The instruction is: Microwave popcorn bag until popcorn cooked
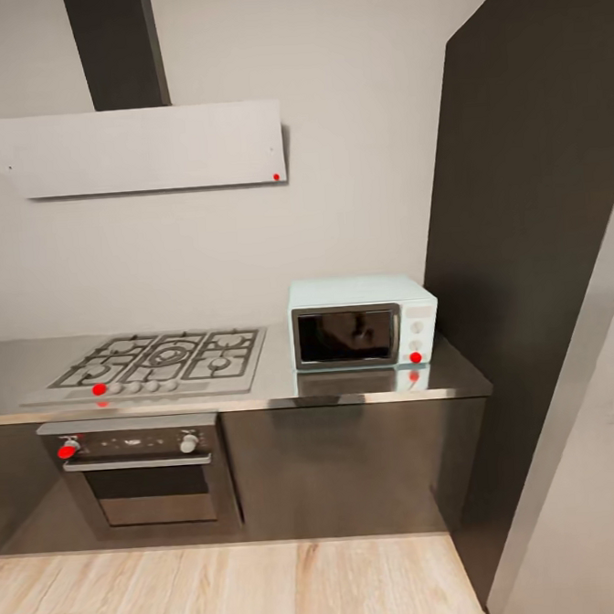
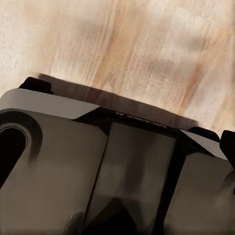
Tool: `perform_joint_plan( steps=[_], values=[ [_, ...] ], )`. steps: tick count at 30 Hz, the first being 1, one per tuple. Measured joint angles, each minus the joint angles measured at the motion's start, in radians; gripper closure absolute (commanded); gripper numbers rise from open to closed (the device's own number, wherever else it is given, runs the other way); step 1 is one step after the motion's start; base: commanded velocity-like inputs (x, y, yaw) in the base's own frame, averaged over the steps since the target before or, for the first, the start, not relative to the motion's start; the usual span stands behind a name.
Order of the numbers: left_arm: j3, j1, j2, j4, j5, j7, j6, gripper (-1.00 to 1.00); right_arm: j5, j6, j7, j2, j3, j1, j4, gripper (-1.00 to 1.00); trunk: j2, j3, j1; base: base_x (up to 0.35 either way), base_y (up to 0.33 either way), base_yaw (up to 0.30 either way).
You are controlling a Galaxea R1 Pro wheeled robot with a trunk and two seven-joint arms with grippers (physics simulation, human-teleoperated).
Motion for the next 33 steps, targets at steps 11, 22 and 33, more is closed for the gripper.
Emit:
perform_joint_plan(
  steps=[11,22,33],
  values=[
    [0.0,0.0,0.002,0.0,-0.001,-0.001,0.001,-1.0,0.15,0.0,0.033,0.012,0.0,0.019,0.0,-1.0,0.0,0.0,0.0,0.084,-0.006,0.0],
    [-0.001,0.0,0.002,0.0,-0.002,-0.001,0.001,-1.0,0.161,-0.005,0.093,0.01,0.0,0.026,0.0,-1.0,0.0,0.0,-0.001,0.303,0.0,0.0],
    [-0.001,0.0,0.002,0.0,0.0,0.0,0.0,-1.0,0.16,-0.008,0.08,0.011,0.0,0.026,0.0,-1.0,0.0,0.0,0.0,0.134,0.0,0.0]
  ],
)
